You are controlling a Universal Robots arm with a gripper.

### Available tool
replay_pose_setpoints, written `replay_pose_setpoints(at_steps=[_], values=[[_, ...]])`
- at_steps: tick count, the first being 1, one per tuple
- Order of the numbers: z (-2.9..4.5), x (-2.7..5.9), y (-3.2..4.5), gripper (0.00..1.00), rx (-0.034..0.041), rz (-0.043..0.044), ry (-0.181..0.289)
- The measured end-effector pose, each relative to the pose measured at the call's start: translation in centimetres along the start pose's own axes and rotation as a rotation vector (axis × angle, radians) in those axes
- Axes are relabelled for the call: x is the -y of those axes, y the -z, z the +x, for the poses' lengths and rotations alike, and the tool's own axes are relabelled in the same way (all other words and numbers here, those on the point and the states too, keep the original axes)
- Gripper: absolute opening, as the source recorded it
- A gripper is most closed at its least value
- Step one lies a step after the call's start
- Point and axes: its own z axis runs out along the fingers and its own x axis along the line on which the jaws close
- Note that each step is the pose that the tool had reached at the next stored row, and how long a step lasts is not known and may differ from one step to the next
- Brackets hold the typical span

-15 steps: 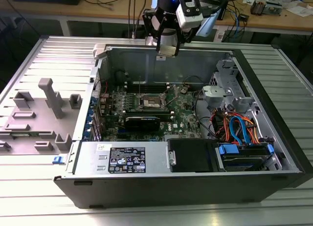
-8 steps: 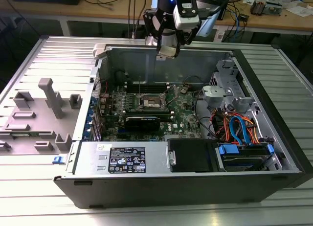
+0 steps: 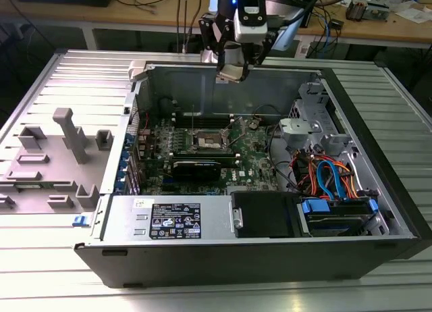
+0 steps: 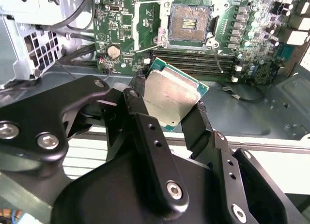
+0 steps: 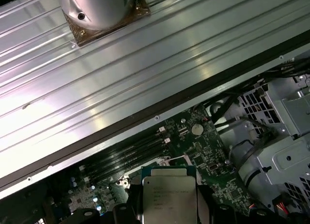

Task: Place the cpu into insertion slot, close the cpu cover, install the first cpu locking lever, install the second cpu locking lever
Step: 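Place the cpu into insertion slot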

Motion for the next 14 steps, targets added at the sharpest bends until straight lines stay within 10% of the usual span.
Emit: replay_pose_setpoints(at_steps=[14], values=[[-0.09,0.17,-0.18,0.54,0.0088,0.0003,-0.097]])
